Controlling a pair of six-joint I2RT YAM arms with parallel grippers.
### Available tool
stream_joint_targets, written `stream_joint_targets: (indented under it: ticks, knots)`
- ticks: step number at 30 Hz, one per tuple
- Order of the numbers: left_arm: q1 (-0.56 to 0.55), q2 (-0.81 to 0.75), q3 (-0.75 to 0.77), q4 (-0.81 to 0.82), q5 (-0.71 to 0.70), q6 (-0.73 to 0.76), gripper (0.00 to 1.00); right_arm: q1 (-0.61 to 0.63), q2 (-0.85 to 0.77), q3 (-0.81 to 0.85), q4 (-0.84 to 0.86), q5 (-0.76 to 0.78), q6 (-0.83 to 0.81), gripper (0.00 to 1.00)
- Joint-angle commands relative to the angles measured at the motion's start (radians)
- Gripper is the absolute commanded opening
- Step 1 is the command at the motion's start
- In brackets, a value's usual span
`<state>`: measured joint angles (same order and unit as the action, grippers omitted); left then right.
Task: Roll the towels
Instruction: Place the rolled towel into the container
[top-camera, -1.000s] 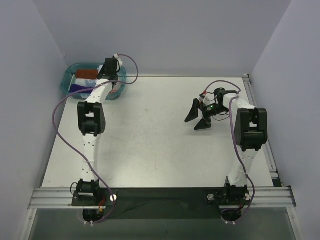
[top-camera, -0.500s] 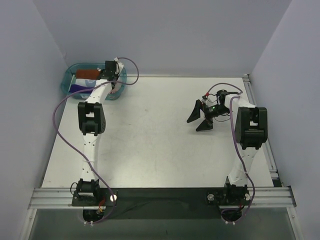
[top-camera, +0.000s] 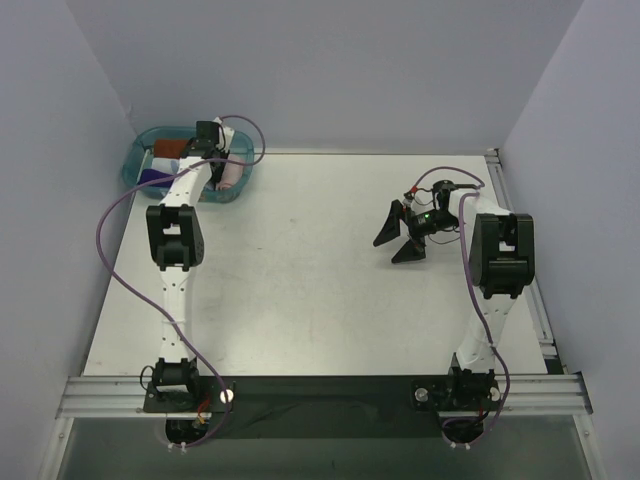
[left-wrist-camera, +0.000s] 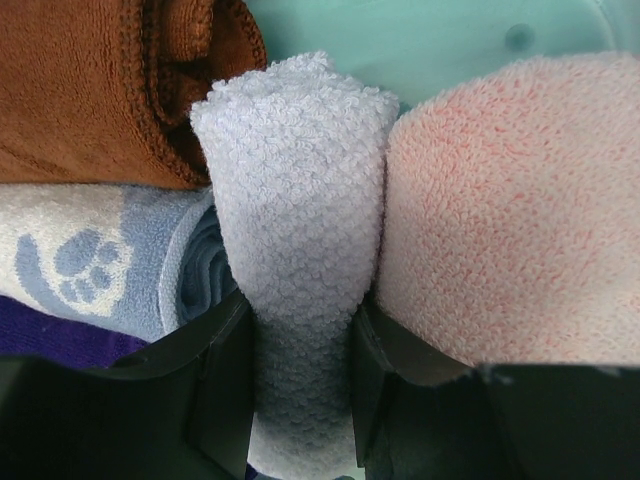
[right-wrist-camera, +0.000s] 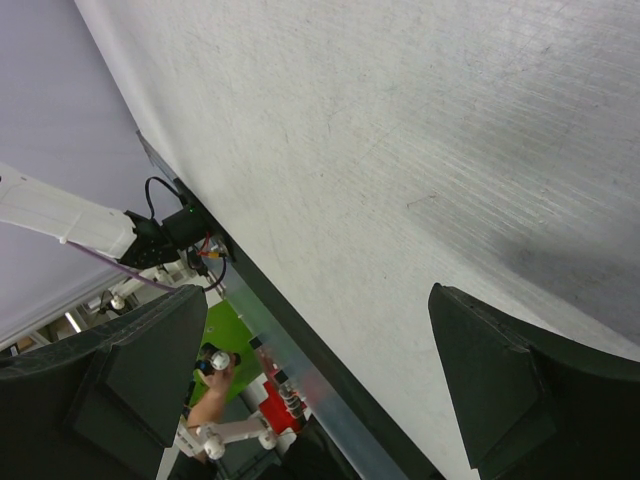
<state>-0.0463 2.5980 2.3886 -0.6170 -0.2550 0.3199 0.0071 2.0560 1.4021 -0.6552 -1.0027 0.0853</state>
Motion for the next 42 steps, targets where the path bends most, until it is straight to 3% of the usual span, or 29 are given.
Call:
stream_joint_targets:
  ticks: [1,9,18,23,29,30,35,42]
  knots:
    - [0.014,-0.059,0.026,-0.072,0.042,-0.033,0.14,-0.004,-0.013,0.003,-0.044,-0.016,0.007,1.00]
    - [0.014,-0.094,0.001,-0.090,0.059,-0.031,0.51,-0.002,-0.019,0.005,-0.044,-0.016,0.008,1.00]
    - [0.013,-0.159,0.041,-0.119,0.057,-0.012,0.65,-0.002,-0.031,0.020,-0.047,-0.027,0.019,1.00]
    - [0.011,-0.190,0.055,-0.132,0.042,0.011,0.84,-0.002,-0.042,0.034,-0.047,-0.025,0.021,1.00]
    - [0.010,-0.269,0.066,-0.170,0.068,0.013,0.86,-0.004,-0.071,0.058,-0.058,-0.005,-0.002,1.00]
    - [0.008,-0.306,0.064,-0.187,0.098,0.011,0.96,-0.004,-0.079,0.063,-0.067,0.002,-0.010,1.00]
    - [-0.007,-0.429,0.018,-0.280,0.189,-0.024,0.97,-0.051,-0.155,0.084,-0.113,0.058,-0.070,1.00]
    - [-0.007,-0.657,-0.198,-0.397,0.480,-0.131,0.97,-0.111,-0.305,0.058,-0.214,0.157,-0.182,1.00]
